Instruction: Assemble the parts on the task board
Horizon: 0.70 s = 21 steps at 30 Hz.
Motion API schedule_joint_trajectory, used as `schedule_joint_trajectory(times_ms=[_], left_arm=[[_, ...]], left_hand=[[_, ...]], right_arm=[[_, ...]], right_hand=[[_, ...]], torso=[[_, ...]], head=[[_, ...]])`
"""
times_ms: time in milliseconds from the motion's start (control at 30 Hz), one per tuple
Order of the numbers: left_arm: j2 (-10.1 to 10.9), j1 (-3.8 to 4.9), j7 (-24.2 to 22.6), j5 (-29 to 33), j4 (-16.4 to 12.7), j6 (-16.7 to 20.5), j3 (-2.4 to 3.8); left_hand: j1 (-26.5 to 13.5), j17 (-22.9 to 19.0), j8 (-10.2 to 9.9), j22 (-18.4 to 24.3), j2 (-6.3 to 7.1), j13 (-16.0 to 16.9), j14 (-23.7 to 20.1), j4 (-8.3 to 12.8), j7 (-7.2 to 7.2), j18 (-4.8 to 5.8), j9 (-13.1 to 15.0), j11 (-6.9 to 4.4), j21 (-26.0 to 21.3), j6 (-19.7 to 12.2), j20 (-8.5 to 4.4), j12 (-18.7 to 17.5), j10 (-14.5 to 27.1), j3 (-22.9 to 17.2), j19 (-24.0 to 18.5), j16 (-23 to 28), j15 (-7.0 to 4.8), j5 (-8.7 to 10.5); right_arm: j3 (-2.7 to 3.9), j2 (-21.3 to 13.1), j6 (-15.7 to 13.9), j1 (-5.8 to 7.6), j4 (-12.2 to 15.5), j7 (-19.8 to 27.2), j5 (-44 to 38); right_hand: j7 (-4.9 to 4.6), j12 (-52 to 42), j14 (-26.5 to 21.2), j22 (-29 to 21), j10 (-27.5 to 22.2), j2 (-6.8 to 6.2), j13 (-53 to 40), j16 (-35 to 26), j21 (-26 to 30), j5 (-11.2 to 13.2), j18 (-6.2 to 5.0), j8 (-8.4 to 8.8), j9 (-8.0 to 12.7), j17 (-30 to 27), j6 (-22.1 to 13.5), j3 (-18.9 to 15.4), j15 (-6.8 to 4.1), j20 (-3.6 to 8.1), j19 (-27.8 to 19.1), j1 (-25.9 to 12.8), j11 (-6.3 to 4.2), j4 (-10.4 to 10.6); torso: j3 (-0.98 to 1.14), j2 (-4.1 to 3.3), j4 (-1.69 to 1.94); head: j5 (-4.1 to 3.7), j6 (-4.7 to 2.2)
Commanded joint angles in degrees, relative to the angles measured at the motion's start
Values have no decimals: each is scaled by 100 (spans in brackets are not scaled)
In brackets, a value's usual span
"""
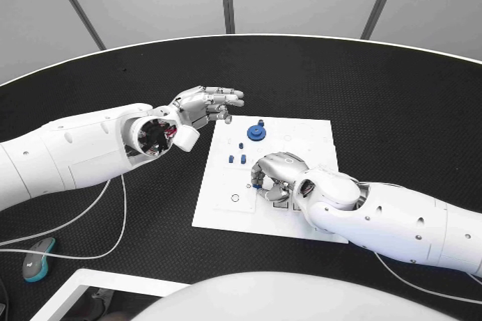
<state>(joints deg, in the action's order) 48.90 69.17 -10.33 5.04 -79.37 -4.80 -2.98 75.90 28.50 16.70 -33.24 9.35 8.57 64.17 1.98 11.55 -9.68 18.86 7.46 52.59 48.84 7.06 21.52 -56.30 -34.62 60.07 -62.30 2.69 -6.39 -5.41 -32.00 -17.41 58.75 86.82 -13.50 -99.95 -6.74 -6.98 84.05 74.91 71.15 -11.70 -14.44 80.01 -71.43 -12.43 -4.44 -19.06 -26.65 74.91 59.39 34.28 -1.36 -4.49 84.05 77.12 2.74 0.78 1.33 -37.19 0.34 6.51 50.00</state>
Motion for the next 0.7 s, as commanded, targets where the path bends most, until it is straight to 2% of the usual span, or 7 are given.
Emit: schedule_joint_trajectory(times_ms=[33, 300, 700], left_arm=[[1, 0, 5, 0, -1, -5, 0], [0, 0, 13, 0, 1, -13, 0], [-2, 0, 25, 0, 9, -26, 0]], left_hand=[[54, -7, -35, 7, -17, 9, -49, -1, 13, -89, -8, -3, -26, -36, 34, 37, 32, 27, -7, -31, -7, 7], [57, -9, -37, 7, -17, 9, -54, 1, 14, -89, -8, -1, -28, -41, 36, 38, 37, 28, -9, -31, -6, 7], [61, -11, -40, 8, -19, 9, -58, 2, 16, -89, -8, 1, -29, -44, 37, 39, 43, 28, -11, -32, -5, 7]], right_arm=[[0, -9, -10, 0, 5, 11, 0], [0, -58, -5, 0, 35, 16, 0], [0, -164, -90, 0, 129, -18, 0]], right_hand=[[21, -49, 297, 572, 89, 172, -42, 26, -34, -73, 73, -68, -56, 65, 75, 5, -53, 62, 135, 20, -18, -23], [58, -99, 306, 604, 185, 326, -99, 48, -80, -154, 83, -122, -124, 94, 60, 100, -85, 94, 148, 11, -54, -29], [67, -113, 310, 629, 210, 346, -113, 62, -124, -164, 92, -137, -141, 113, 63, 141, -92, 101, 160, 1, -62, -32]], torso=[[5, 3, -3], [8, 7, -10], [4, 8, -4]], head=[[4, 0], [5, 0], [2, 0]])
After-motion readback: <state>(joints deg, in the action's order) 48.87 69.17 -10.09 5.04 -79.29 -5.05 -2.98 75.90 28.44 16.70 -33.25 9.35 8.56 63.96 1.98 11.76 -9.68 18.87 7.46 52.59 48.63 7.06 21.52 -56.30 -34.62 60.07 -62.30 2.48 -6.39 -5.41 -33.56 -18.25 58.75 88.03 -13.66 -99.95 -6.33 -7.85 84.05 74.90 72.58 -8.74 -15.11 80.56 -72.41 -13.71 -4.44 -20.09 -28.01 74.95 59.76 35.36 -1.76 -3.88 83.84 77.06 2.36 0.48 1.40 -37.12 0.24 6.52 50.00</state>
